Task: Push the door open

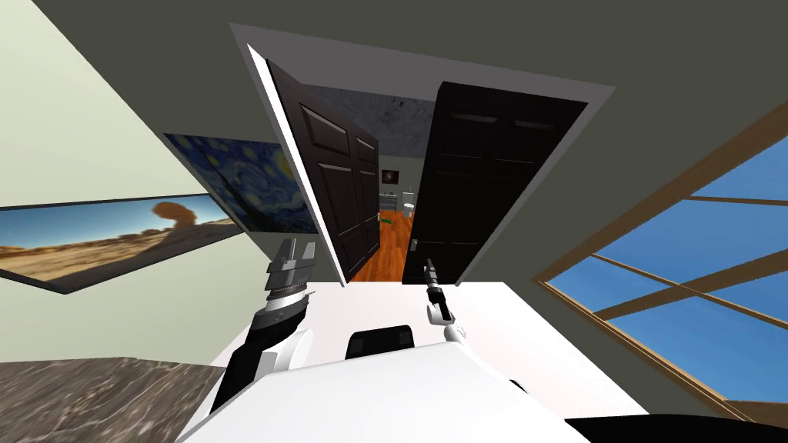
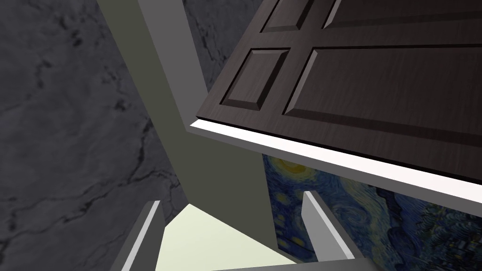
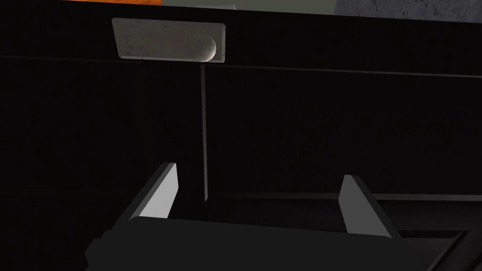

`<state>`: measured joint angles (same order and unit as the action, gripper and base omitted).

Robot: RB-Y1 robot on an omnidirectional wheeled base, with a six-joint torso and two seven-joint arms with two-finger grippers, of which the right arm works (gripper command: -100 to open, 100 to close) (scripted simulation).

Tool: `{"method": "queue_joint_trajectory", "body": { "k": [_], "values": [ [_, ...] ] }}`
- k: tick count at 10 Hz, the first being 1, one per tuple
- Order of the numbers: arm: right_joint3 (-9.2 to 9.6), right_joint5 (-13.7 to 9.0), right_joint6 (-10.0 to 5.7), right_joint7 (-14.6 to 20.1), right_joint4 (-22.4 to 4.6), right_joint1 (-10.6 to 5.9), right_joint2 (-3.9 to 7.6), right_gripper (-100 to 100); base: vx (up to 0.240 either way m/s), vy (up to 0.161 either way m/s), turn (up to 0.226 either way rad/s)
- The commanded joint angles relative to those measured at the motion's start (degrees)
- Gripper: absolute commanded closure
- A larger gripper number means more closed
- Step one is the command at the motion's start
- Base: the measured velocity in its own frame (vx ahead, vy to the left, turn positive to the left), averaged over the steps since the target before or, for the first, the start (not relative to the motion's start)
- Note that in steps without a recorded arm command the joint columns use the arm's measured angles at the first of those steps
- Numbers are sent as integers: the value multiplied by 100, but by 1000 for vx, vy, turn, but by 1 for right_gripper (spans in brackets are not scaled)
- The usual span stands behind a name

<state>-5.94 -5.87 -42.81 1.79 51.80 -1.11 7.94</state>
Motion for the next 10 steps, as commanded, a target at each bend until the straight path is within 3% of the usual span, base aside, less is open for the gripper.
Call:
{"method": "queue_joint_trajectory", "body": {
  "k": [1, 8, 10],
  "values": [
    [-2, -39, -39, -2, -202, -67, 2, -100, 80, -42, 127],
    [-27, -203, -223, -7, -1150, -455, 41, -100, 69, -50, 101],
    [-31, -230, -254, -8, -1306, -519, 47, -100, 74, -53, 82]
  ]
}}
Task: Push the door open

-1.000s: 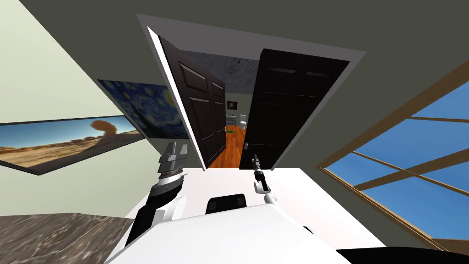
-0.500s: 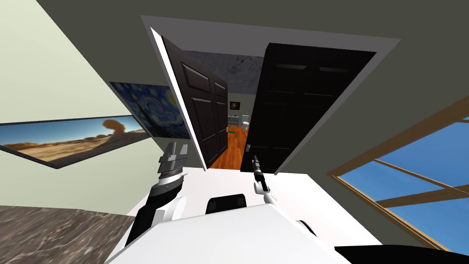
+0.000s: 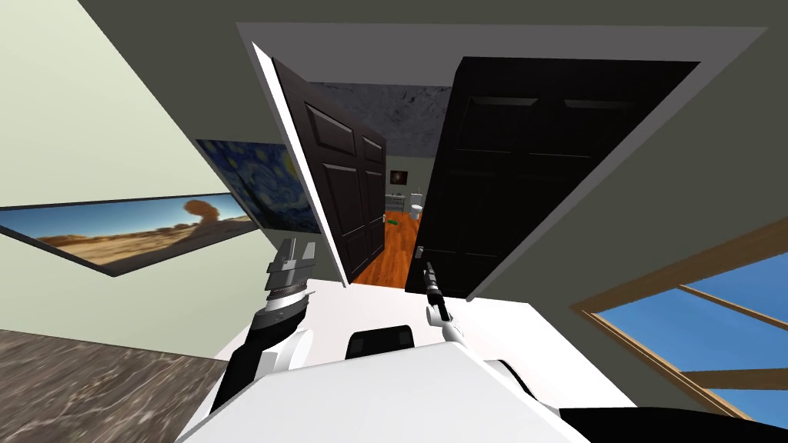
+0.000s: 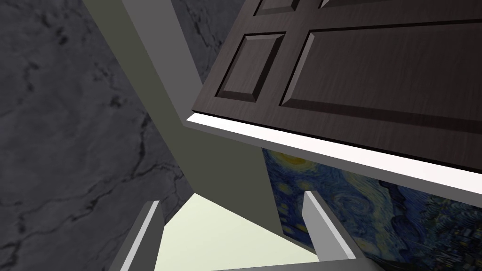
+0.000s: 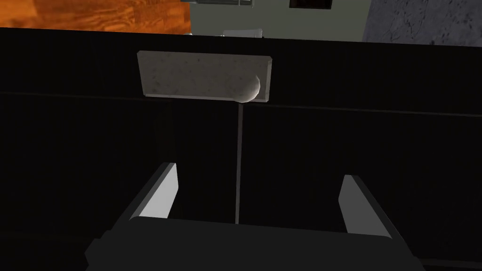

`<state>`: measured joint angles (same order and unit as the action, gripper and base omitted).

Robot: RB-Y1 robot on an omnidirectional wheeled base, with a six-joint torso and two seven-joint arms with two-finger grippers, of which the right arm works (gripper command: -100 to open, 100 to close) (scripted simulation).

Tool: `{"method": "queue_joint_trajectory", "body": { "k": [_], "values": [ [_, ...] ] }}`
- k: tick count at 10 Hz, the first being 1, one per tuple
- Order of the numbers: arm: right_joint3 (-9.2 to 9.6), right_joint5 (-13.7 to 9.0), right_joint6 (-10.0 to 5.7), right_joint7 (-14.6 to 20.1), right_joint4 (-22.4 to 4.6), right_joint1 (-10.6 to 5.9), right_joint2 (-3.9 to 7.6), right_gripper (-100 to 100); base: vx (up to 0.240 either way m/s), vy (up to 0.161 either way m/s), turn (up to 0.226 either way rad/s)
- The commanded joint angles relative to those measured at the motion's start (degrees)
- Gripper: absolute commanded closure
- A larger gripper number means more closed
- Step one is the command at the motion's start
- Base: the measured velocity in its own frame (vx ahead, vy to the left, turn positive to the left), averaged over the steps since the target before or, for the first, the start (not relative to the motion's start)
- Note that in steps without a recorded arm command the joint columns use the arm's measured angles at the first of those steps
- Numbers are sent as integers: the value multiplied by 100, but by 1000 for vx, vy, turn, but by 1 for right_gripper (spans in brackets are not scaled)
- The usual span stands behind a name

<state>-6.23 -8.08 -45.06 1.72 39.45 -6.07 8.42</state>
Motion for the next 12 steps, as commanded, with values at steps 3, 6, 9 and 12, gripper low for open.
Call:
{"method": "queue_joint_trajectory", "body": {
  "k": [3, 6, 9, 12],
  "values": [
    [-10, -64, -91, -2, -390, -153, 10, -100, 57, -35, 77],
    [-28, -66, -91, -9, -358, -134, 9, -100, 108, -13, 20],
    [-58, -80, -108, -26, -389, -139, 4, -100, 175, -45, 23],
    [-90, -95, -127, -44, -423, -146, -2, -100, 198, -68, 28]
  ]
}}
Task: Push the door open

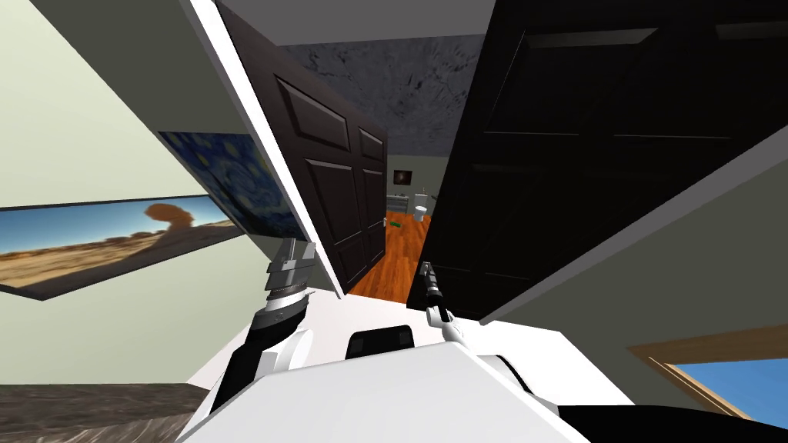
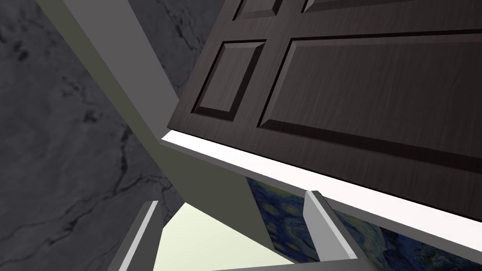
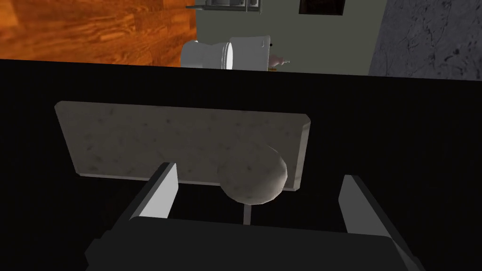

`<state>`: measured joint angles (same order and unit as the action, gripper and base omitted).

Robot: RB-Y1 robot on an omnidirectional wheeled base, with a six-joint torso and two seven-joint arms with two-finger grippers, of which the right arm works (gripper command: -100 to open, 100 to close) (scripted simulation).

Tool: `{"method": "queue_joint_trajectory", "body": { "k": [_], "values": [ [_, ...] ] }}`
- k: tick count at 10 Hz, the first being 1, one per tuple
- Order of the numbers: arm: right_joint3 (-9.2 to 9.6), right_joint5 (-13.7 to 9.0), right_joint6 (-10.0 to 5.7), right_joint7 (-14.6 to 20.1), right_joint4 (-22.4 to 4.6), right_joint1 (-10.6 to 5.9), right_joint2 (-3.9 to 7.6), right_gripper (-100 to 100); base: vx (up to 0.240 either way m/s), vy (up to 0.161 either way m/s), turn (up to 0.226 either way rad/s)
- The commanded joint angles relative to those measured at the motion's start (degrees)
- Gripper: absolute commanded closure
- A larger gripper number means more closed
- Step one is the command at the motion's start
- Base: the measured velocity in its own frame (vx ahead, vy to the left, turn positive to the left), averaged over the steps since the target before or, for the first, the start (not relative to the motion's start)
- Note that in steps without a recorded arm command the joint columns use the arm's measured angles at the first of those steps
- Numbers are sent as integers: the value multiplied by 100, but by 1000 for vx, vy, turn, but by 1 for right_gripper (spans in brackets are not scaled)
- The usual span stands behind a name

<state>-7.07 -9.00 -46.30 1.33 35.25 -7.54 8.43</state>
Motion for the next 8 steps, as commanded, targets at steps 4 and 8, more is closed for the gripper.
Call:
{"method": "queue_joint_trajectory", "body": {
  "k": [4, 8],
  "values": [
    [-10, -5, -8, -5, -15, -4, -1, 100, 52, -1, 6],
    [-10, -5, -8, -5, -15, -4, -1, 100, -6, 0, 1]
  ]
}}
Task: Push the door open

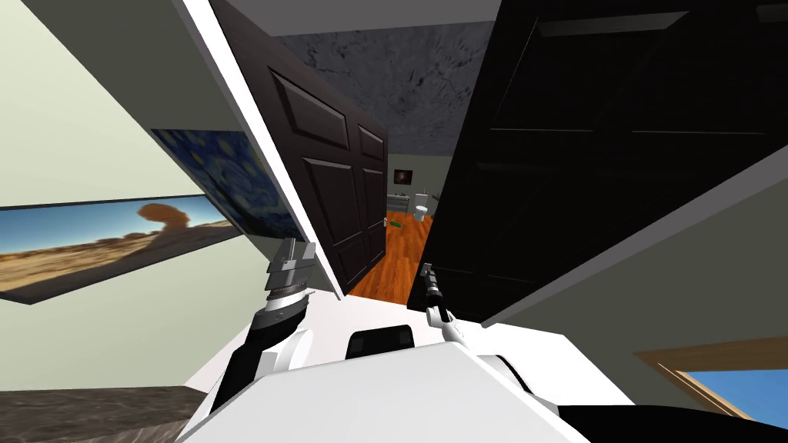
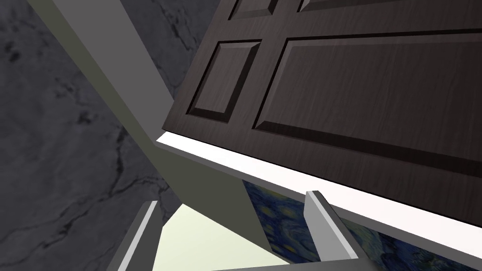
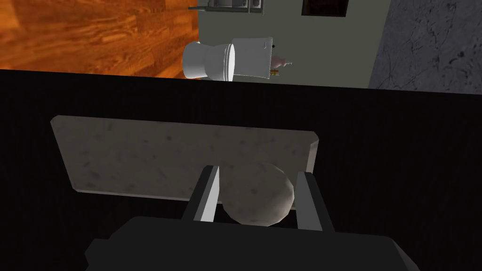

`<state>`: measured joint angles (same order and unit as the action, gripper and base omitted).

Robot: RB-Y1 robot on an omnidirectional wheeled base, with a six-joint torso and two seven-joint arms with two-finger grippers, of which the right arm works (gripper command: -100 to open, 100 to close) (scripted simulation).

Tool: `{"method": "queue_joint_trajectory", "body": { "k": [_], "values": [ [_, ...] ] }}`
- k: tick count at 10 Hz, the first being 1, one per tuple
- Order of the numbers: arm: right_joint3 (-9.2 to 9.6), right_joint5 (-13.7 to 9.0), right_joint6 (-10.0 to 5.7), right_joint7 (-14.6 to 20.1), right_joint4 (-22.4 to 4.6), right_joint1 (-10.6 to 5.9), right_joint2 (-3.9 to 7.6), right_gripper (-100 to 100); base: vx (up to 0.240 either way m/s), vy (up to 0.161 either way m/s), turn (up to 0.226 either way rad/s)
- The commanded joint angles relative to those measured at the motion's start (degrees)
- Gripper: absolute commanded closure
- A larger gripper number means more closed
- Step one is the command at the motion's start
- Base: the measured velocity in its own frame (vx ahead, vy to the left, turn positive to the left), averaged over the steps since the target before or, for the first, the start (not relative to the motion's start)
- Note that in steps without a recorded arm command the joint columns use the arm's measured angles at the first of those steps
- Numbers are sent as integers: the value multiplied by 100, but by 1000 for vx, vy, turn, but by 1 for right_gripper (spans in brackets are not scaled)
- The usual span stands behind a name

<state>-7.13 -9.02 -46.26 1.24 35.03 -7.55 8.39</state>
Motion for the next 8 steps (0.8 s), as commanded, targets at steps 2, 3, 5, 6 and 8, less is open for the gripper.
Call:
{"method": "queue_joint_trajectory", "body": {
  "k": [2, 3, 5, 6, 8],
  "values": [
    [8, -11, -9, -47, -24, -28, -18, 100, 161, 4, -120],
    [12, -15, -14, -68, -35, -41, -27, 100, 187, 4, -121],
    [21, -27, -24, -120, -62, -71, -49, 100, 198, -19, -119],
    [27, -34, -30, -151, -78, -90, -64, 100, 211, -12, -150],
    [39, -49, -44, -220, -114, -131, -98, 100, 192, -3, -174]
  ]
}}
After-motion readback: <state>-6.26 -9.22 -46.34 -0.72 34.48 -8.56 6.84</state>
